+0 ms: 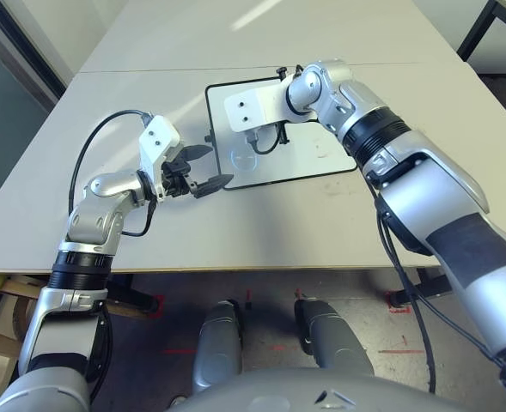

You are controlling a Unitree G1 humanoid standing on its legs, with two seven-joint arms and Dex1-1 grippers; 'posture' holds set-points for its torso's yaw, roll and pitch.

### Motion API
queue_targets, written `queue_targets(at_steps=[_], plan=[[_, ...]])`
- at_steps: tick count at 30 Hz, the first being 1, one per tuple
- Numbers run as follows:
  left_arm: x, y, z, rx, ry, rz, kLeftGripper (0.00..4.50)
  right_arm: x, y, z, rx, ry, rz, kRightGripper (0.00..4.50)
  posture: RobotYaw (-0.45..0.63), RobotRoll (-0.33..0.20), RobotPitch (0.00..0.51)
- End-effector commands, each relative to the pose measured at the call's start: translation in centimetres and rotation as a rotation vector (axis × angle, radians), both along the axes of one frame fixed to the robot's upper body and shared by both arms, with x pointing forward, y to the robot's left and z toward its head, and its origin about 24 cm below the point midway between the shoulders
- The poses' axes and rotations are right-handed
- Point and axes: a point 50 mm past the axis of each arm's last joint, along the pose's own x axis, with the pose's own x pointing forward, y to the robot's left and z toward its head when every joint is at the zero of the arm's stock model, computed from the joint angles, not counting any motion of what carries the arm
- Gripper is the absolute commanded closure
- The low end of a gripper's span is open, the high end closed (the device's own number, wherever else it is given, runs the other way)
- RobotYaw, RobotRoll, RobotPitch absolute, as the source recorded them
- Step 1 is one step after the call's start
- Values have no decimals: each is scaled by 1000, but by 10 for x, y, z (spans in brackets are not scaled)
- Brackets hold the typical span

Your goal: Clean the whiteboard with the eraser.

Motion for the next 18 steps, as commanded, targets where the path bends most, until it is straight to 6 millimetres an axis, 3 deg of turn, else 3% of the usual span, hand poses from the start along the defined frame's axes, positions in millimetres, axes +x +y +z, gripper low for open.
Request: queue_targets(at_steps=[1, 18], plan=[[0, -1, -1, -4, 6, -5, 0, 6, -18, -5, -49, 5, -63, 4188, -54, 0, 116], [3, 0, 1, -1, 2, -9, 0, 16, -71, -8, -111, -3, -209, 4188, -63, 0, 116]])
